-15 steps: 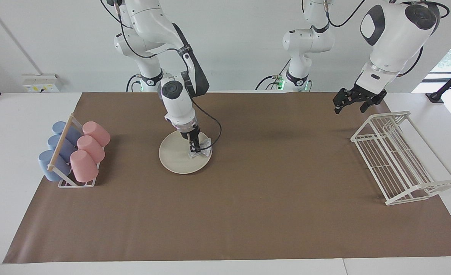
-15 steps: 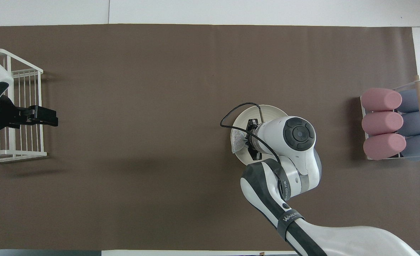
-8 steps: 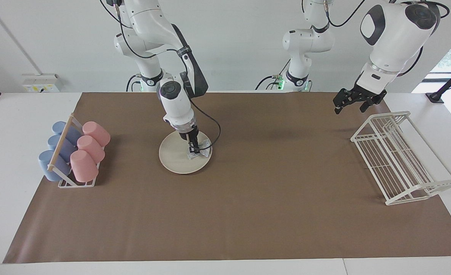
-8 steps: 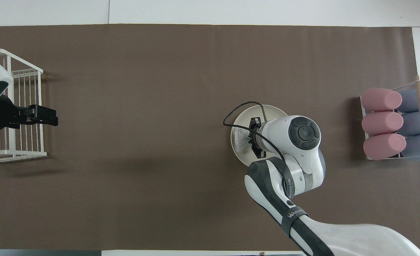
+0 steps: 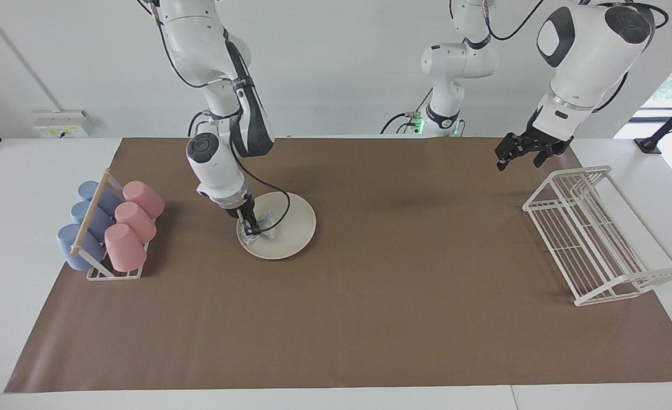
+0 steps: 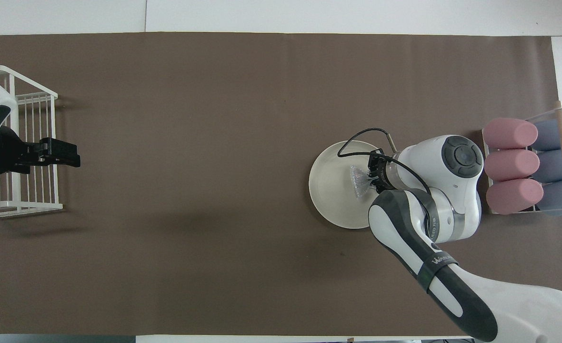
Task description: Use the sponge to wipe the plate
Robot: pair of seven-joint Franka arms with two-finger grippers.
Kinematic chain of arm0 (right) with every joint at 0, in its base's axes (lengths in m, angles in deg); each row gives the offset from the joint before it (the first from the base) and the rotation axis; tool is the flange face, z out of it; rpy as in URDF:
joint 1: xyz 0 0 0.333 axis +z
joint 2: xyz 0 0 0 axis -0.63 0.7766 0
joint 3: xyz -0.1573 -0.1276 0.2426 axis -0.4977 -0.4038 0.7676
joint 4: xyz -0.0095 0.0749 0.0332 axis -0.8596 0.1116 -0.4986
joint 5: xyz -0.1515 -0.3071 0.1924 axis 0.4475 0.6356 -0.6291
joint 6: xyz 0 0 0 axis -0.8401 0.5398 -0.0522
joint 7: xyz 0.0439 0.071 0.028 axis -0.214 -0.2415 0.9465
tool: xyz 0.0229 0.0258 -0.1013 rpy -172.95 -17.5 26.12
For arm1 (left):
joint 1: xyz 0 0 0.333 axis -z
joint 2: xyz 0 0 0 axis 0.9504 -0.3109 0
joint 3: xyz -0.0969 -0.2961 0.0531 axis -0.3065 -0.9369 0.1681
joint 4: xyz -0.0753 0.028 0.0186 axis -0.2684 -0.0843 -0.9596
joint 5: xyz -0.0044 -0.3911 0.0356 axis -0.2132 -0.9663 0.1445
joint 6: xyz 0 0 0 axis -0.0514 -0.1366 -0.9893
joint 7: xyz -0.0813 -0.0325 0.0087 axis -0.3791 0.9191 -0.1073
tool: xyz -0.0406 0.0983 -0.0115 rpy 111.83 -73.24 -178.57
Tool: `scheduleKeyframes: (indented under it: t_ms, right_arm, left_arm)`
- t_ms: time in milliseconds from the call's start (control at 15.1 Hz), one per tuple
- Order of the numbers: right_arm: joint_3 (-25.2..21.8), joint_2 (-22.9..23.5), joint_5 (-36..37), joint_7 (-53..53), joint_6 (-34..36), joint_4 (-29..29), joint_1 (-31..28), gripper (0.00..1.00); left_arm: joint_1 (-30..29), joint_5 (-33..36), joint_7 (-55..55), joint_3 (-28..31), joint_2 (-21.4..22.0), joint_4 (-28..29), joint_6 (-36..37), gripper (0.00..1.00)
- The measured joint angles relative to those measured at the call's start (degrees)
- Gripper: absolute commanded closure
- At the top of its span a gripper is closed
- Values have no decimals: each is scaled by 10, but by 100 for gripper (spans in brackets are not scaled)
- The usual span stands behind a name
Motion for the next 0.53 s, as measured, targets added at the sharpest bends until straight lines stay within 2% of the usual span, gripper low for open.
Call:
scheduleKeyframes:
  t_ms: [264,528]
  right_arm:
    - [0,-1,-1,-30,-6,2,8,100]
    - [1,-1,-64,-115,-72,17,73,100]
  left_arm:
    - [0,0,0,0,0,0,0,0]
    - [0,-15,-1,-1,0,0,0,0]
